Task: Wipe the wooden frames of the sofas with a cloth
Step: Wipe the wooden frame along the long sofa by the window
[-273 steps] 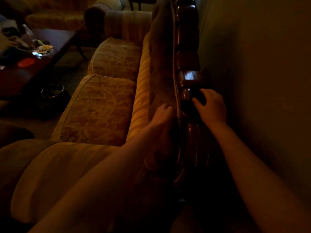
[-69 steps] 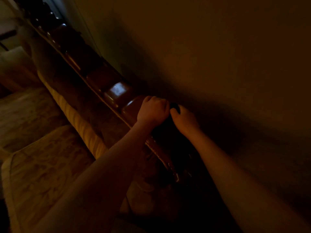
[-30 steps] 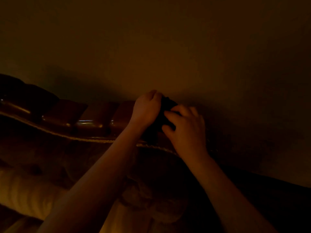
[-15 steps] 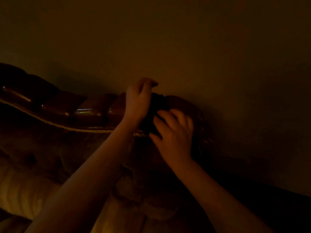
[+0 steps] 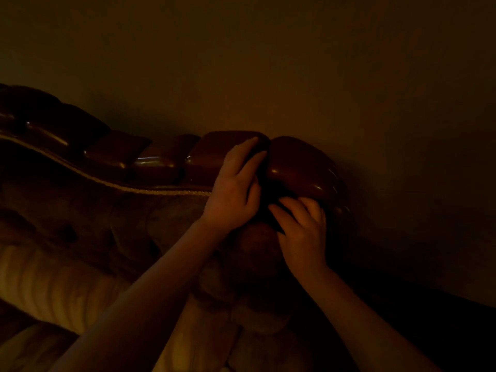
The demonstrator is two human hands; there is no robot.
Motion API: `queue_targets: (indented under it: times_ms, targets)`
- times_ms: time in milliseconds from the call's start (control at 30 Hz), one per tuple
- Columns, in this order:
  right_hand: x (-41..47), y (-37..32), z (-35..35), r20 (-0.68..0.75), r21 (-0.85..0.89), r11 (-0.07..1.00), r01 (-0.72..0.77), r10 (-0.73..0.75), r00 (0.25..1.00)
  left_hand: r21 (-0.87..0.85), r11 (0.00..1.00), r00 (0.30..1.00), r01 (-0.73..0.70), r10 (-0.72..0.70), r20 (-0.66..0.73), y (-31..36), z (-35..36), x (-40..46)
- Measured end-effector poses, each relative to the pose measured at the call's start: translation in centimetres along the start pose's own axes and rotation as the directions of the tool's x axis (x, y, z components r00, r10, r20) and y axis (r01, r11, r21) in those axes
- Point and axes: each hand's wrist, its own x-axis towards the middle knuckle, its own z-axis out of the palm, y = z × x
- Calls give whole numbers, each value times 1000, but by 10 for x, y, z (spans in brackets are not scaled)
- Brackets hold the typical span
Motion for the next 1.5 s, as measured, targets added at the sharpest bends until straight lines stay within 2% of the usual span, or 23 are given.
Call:
queue_targets:
  times_ms: [133,200,267,333,400,600,733,800,900,967,1033,1100,1167,1267,1333,1400,1500]
  targets:
    - [43,-22,25,-97,89,990,109,-100,990,-172,975,965,138,-172,-198,6,6,2]
    - [40,-17,32,-88,93,991,94,-86,992,-120,988,978,95,-115,-172,3,4,-2]
    - [27,-9,31,-36,87,993,77,-74,997,20,1000,995,-14,16,-94,-2,4,-9]
    - [14,2,28,-36,24,979,200,-199,979,86,994,995,-73,79,-59,-6,6,-12]
    - [3,14,24,-55,0,970,245,-244,968,81,994,996,-68,73,-60,-6,6,-13]
    - [-17,27,1,-95,46,996,75,-70,993,194,978,996,-70,78,-34,-3,15,-19]
    - [23,4,-8,-161,86,996,-9,23,987,240,968,994,-73,89,-57,-2,18,-18]
    - [39,-4,-6,-149,69,997,-32,42,988,234,970,994,-59,79,-77,-2,20,-18]
    - [32,1,5,-112,-83,997,0,-9,994,204,978,994,-30,50,-95,-2,21,-18]
    - [16,11,8,-94,-188,981,57,-76,993,204,978,993,-44,65,-96,-2,21,-19]
    - [4,21,5,-100,-247,968,51,-78,992,225,972,992,-71,93,-87,0,21,-20]
    - [-5,29,0,-94,-288,957,-42,15,995,257,962,991,-94,116,-70,1,22,-20]
    - [-16,38,-7,-76,-265,945,-191,177,981,293,950,991,-110,129,-45,1,23,-20]
    - [-23,44,-15,-47,-104,906,-411,408,912,370,919,988,-137,156,-21,1,26,-19]
    - [-10,33,-18,-18,-25,878,-478,478,878,398,906,986,-145,167,-21,0,29,-19]
    - [19,13,-18,14,-83,888,-453,456,890,399,907,986,-137,163,-32,-1,30,-19]
    - [72,-9,-17,140,-214,943,-256,289,947,353,934,993,-60,91,-73,-2,31,-18]
